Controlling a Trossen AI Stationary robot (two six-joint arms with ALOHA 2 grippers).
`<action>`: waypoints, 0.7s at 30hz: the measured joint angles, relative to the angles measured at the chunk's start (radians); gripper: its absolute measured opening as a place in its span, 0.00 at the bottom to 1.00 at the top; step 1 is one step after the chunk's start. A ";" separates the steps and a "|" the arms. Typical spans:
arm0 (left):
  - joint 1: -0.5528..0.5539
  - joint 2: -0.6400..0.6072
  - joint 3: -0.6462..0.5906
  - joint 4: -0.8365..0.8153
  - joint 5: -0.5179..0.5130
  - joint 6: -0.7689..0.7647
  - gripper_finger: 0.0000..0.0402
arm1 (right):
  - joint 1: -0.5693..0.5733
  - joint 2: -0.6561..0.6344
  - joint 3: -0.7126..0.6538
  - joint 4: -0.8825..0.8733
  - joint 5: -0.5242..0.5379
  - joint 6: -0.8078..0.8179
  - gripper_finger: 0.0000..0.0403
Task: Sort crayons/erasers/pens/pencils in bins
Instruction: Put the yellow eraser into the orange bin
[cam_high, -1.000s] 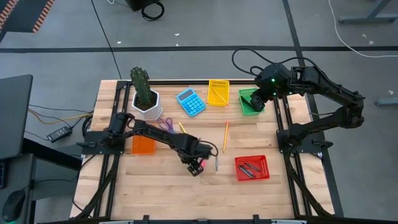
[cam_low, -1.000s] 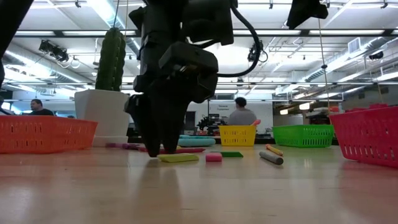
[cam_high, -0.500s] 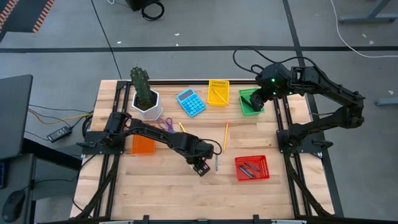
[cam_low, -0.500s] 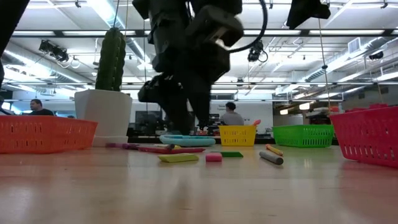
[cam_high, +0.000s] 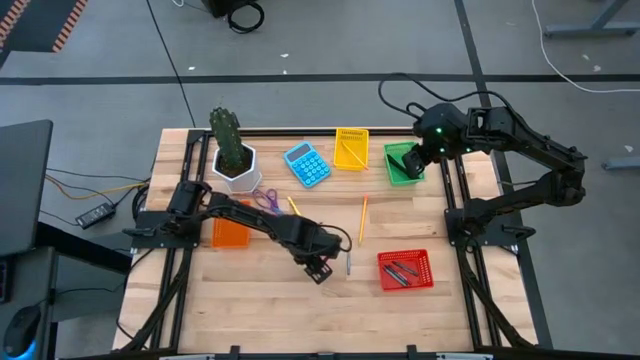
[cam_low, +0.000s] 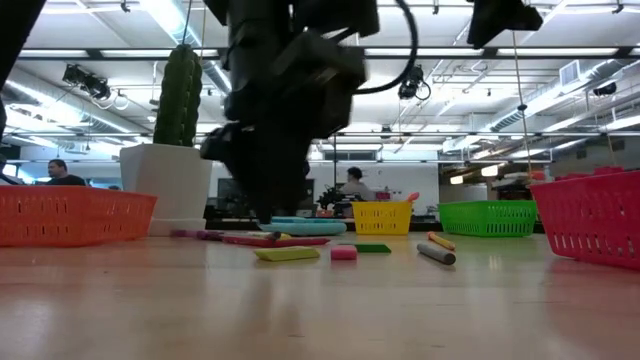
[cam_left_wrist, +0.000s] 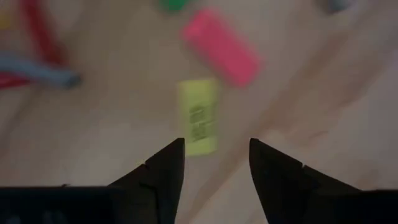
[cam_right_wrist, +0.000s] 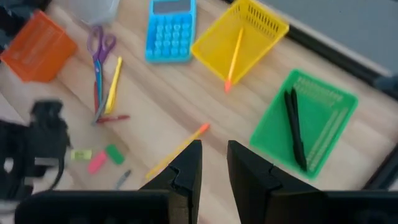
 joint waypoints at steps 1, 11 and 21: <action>-0.002 0.000 0.000 -0.033 -0.016 0.001 0.44 | 0.000 0.000 0.000 -0.019 -0.011 0.005 0.21; -0.020 0.001 0.000 -0.066 -0.139 -0.029 0.39 | 0.000 0.000 0.000 -0.092 -0.022 -0.044 0.21; -0.041 0.028 -0.001 -0.055 -0.145 -0.082 0.39 | 0.000 0.000 0.000 -0.099 -0.030 -0.047 0.21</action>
